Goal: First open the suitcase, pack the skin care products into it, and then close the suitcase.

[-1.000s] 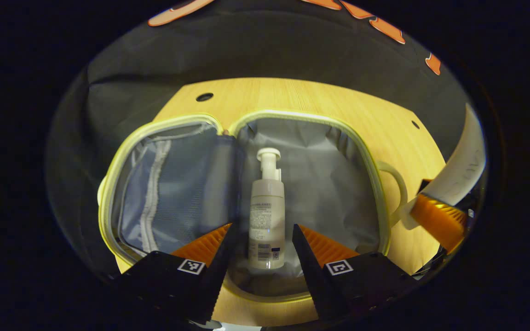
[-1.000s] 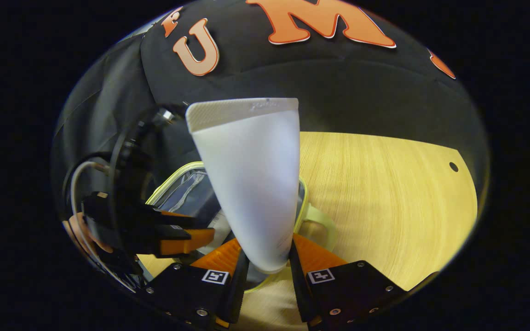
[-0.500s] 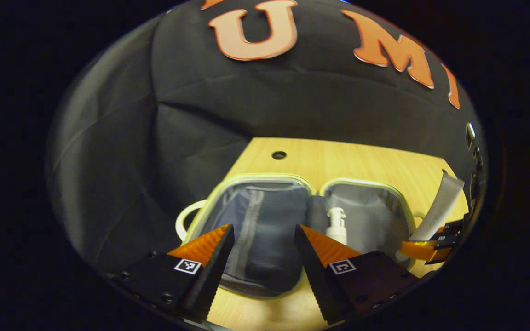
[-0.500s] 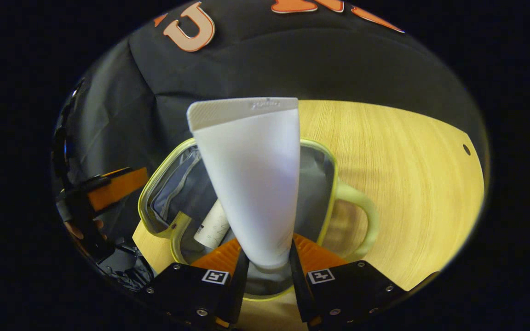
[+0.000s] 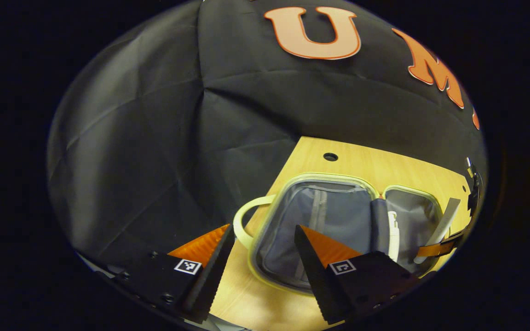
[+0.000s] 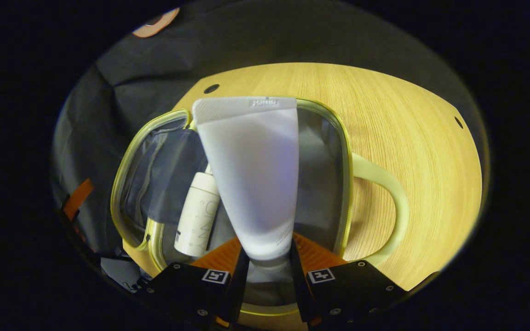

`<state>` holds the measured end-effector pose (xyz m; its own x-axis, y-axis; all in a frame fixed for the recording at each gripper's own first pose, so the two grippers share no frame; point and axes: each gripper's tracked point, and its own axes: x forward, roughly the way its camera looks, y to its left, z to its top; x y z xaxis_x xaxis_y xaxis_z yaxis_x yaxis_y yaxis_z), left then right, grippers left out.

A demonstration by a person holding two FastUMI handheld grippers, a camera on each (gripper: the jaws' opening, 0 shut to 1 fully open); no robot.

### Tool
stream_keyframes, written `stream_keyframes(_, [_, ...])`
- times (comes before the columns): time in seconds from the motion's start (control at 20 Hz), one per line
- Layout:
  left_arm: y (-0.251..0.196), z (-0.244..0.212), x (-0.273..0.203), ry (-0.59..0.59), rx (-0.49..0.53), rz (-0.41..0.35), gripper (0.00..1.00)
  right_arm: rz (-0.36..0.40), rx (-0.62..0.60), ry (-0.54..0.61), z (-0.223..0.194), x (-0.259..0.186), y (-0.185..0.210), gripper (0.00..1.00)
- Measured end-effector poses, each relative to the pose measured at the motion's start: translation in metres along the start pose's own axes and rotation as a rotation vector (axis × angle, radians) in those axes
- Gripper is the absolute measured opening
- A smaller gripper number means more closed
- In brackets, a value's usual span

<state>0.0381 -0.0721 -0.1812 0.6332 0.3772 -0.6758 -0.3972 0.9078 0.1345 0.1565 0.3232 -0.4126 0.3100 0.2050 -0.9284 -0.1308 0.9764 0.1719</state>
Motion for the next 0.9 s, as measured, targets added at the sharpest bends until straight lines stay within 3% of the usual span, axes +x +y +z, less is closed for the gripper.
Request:
stream_keyframes(0.15, [0.025,-0.003,0.013,0.014,-0.022,0.015,0.86,-0.073,0.013,0.056,-0.007,0.007,-0.004,0.48])
stream_keyframes(0.2, [0.032,-0.005,0.016,0.02,-0.024,0.024,0.86,-0.085,0.035,0.087,-0.013,0.007,-0.004,0.53])
stream_keyframes(0.25, [0.038,-0.005,0.02,0.021,-0.027,0.03,0.86,-0.113,0.051,0.094,-0.014,0.009,-0.008,0.48])
stream_keyframes(0.35, [0.05,-0.006,0.032,0.02,-0.032,0.051,0.86,-0.132,0.089,0.099,-0.013,0.01,-0.008,0.49])
stream_keyframes(0.55, [0.065,-0.01,0.059,0.039,-0.06,0.045,0.85,-0.094,0.159,0.103,-0.017,0.005,-0.002,0.51])
stream_keyframes(0.65, [0.069,-0.016,0.074,0.072,-0.08,0.007,0.85,-0.056,0.202,0.094,-0.022,-0.006,0.003,0.51])
stream_keyframes(0.75, [0.063,-0.027,0.091,0.116,-0.126,-0.033,0.9,-0.02,0.237,0.075,-0.022,-0.02,0.002,0.59])
stream_keyframes(0.9, [0.063,-0.039,0.115,0.155,-0.223,-0.061,0.91,-0.011,0.267,-0.006,-0.011,-0.047,-0.011,0.56])
